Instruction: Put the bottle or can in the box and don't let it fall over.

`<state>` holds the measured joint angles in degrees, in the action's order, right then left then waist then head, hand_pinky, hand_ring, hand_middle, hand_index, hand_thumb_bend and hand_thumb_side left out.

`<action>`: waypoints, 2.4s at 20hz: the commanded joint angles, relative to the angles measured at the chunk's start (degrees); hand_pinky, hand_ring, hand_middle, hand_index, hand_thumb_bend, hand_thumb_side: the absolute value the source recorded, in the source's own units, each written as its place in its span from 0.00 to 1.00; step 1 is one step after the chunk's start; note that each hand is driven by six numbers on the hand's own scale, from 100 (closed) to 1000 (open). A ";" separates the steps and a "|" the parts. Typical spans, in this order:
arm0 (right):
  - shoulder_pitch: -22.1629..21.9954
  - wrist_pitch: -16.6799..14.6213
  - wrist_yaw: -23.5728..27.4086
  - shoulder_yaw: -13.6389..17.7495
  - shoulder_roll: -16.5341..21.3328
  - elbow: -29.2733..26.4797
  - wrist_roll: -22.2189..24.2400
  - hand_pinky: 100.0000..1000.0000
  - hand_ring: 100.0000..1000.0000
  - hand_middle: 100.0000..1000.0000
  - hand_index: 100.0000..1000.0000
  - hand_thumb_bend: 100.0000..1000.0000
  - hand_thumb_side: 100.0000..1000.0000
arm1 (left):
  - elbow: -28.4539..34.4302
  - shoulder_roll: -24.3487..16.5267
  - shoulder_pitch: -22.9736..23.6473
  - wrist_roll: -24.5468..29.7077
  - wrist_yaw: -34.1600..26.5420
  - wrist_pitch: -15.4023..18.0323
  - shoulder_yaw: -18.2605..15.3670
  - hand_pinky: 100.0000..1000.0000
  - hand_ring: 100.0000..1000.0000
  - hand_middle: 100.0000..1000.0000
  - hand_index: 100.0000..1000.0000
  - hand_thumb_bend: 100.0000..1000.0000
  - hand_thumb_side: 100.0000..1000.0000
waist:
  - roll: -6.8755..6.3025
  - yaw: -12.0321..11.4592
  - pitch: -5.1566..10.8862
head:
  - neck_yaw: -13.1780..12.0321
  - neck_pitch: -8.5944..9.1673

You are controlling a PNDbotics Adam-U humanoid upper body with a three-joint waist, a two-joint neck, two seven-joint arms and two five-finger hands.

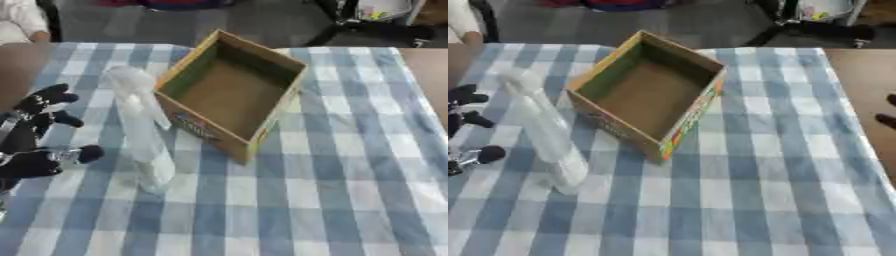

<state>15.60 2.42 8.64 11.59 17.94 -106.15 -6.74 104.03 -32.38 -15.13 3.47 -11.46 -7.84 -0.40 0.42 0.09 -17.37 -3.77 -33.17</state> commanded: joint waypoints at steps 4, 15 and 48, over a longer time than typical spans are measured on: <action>0.60 0.13 -0.48 0.11 0.76 -0.62 -0.01 0.75 0.89 1.00 0.85 0.00 0.69 | 0.54 -0.46 -0.99 1.88 0.57 -0.40 1.04 1.00 0.59 0.78 0.92 0.92 0.10 | -0.13 0.05 0.63 | -0.71 0.39; 0.79 0.25 -0.57 -0.03 0.43 -0.33 0.14 0.75 0.89 1.00 0.85 0.00 0.69 | 0.52 0.19 -1.96 4.24 0.33 -1.19 2.63 1.00 0.59 0.78 0.92 0.94 0.09 | -0.12 0.14 0.46 | -0.81 0.55; 1.27 0.54 -0.89 -0.26 -0.57 0.42 0.62 0.75 0.89 1.00 0.85 0.00 0.71 | -1.82 3.41 -5.15 11.18 5.81 -0.42 8.18 1.00 0.60 0.77 0.91 0.93 0.07 | -0.14 0.41 -0.17 | -1.66 1.01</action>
<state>16.18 2.97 8.25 11.24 16.80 -105.24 -6.20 101.76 -28.51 -19.44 14.46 -6.23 -8.43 7.69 0.40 0.39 -18.36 -5.24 -32.64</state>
